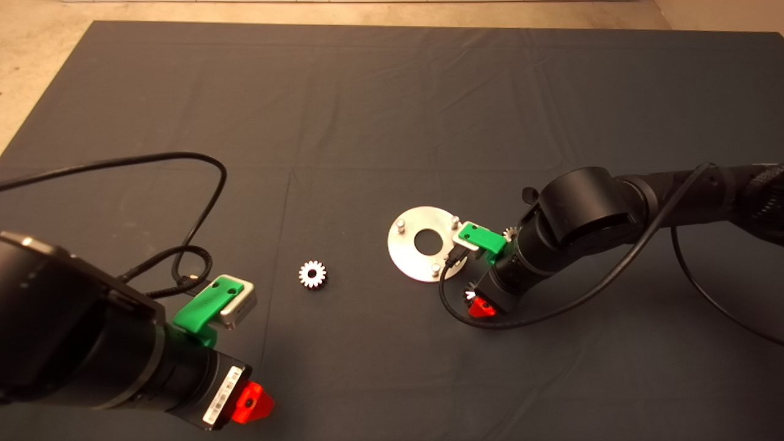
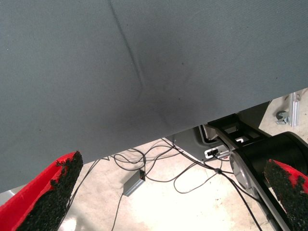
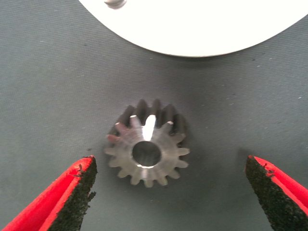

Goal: Install three planetary gears onto the carrier pins

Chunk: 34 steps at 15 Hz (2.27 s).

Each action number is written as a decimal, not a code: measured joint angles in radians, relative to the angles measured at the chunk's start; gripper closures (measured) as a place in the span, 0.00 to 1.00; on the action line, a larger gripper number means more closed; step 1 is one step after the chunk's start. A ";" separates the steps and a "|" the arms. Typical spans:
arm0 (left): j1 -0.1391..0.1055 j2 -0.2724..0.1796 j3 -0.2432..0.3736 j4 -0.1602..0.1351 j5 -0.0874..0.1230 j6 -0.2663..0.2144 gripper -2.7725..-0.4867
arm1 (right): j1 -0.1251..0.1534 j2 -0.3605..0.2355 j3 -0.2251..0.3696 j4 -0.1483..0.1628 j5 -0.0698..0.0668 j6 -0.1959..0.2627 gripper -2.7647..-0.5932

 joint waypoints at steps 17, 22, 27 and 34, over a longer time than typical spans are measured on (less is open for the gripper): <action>0.000 0.000 0.000 0.000 0.000 0.000 0.01 | -0.002 0.006 -0.006 -0.011 0.007 -0.008 0.55; 0.000 0.000 0.000 0.000 0.000 0.000 0.01 | -0.006 0.012 -0.006 -0.012 0.006 -0.010 0.62; 0.000 0.000 0.000 0.000 0.000 0.000 0.01 | -0.022 0.012 -0.006 -0.013 0.004 -0.011 0.71; 0.000 0.000 0.000 0.000 0.000 0.001 0.01 | -0.023 0.012 -0.006 -0.013 0.004 -0.018 0.76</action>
